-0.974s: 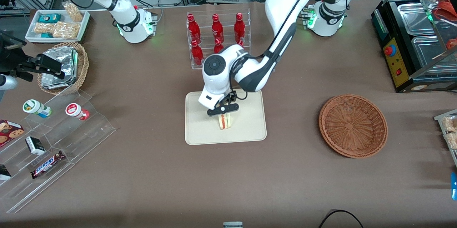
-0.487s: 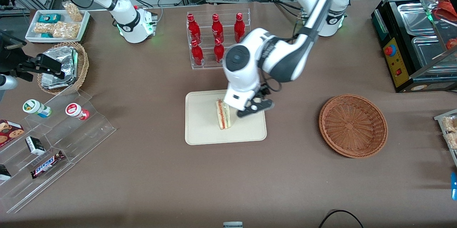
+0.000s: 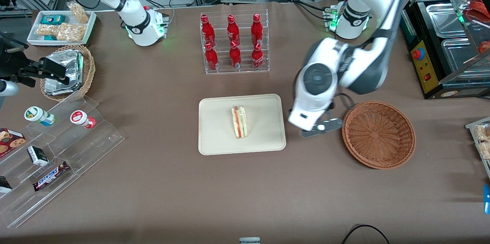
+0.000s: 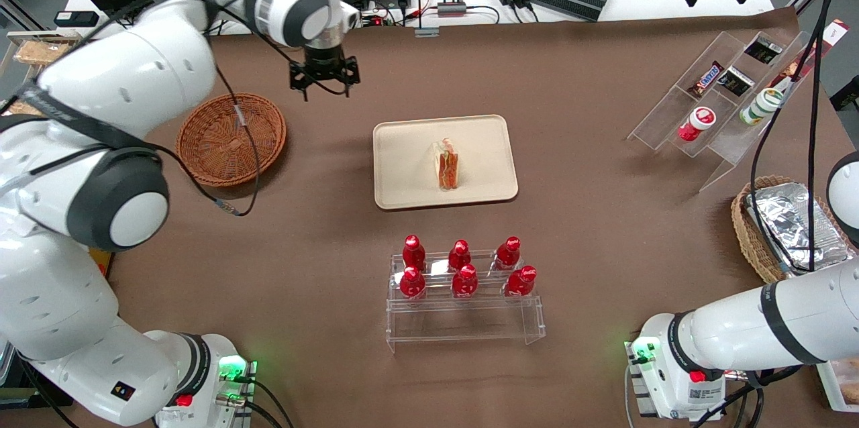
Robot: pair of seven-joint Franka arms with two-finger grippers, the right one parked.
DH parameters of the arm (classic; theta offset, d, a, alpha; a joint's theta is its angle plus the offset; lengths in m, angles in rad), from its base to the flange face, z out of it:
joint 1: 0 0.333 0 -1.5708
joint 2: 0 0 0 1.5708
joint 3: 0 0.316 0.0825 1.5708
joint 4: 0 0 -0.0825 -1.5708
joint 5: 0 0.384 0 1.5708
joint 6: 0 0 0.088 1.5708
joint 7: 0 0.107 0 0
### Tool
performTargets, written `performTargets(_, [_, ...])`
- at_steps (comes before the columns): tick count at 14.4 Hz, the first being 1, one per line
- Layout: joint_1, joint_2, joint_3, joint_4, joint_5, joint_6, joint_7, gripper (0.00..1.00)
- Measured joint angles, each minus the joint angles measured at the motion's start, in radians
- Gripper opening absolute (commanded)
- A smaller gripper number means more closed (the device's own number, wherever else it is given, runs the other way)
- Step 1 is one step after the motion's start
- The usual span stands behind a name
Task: Place sandwich from basket to tray
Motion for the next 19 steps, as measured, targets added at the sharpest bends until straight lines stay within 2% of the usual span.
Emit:
performTargets(6, [0.14, -0.173, -0.003, -0.138, -0.03, -0.016, 0.265, 1.0])
performTargets(8, [0.223, -0.226, -0.031, -0.16, -0.061, -0.07, 0.382, 1.0])
performTargets(13, [0.4, -0.323, -0.111, -0.163, -0.07, -0.159, 0.611, 1.0])
performTargets(16, [0.46, -0.371, -0.122, -0.153, -0.07, -0.189, 0.712, 1.0])
performTargets(19, [0.494, -0.399, -0.118, -0.126, -0.07, -0.189, 0.739, 1.0])
